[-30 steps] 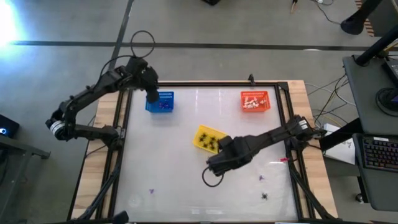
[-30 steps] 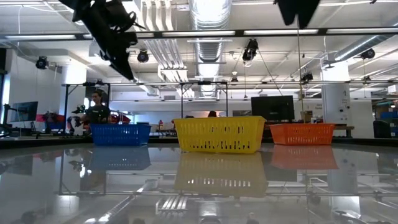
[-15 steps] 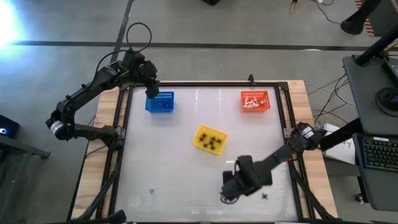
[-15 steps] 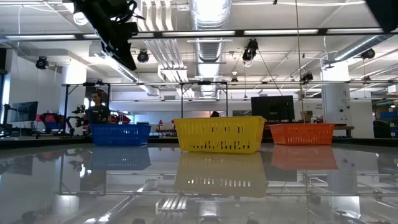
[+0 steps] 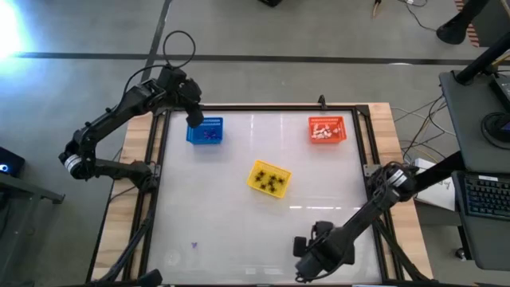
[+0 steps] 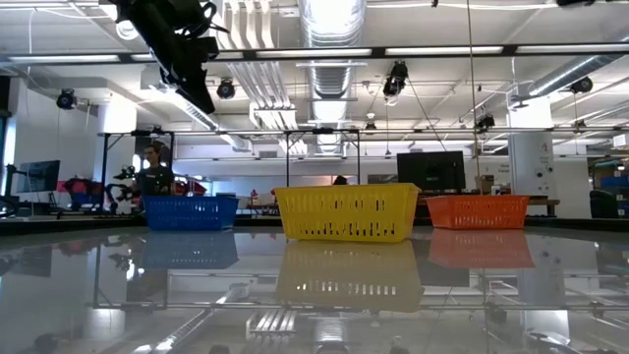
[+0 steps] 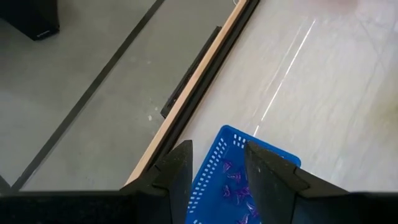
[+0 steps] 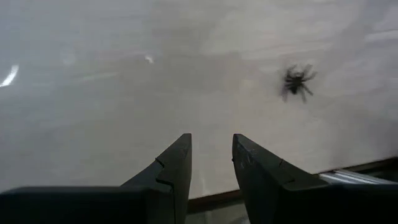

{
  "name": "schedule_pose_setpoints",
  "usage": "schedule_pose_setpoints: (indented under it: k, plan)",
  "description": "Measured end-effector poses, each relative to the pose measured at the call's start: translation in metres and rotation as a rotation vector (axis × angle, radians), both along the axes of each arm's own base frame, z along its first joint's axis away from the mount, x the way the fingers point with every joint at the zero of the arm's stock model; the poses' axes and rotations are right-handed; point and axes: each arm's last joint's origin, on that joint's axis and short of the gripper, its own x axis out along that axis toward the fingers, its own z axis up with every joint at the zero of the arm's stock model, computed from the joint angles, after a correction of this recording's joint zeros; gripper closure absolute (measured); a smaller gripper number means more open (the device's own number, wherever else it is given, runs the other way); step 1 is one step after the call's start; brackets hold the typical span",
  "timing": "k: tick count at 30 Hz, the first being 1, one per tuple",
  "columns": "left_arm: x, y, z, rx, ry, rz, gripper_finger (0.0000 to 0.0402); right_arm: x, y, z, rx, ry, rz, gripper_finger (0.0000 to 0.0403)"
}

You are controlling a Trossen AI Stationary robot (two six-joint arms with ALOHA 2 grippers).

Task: Sort Halloween decoration
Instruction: Put the black spider toy into the yellow bin

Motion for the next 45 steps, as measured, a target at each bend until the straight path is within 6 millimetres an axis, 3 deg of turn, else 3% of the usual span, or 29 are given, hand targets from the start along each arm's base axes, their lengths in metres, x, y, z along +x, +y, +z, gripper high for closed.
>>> schedule_pose_setpoints:
  k: [15,23,41,45]
  plan:
    - [0.000,0.000,0.004,0.014,-0.001,-0.010,0.0274,-0.043,0.009,-0.041,-0.058,0.133,0.076,0.0293]
    - [-0.002,-0.003,0.001,-0.036,0.017,0.013,0.0274,-0.058,0.018,-0.053,-0.042,0.120,0.128,0.0293]
    - [0.000,-0.010,-0.002,-0.132,0.001,0.076,0.0274,-0.077,0.001,-0.094,-0.066,0.133,0.167,0.0293]
    - [0.002,-0.013,-0.002,-0.137,0.007,0.060,0.0274,-0.081,-0.003,-0.111,-0.032,0.094,0.177,0.0294]
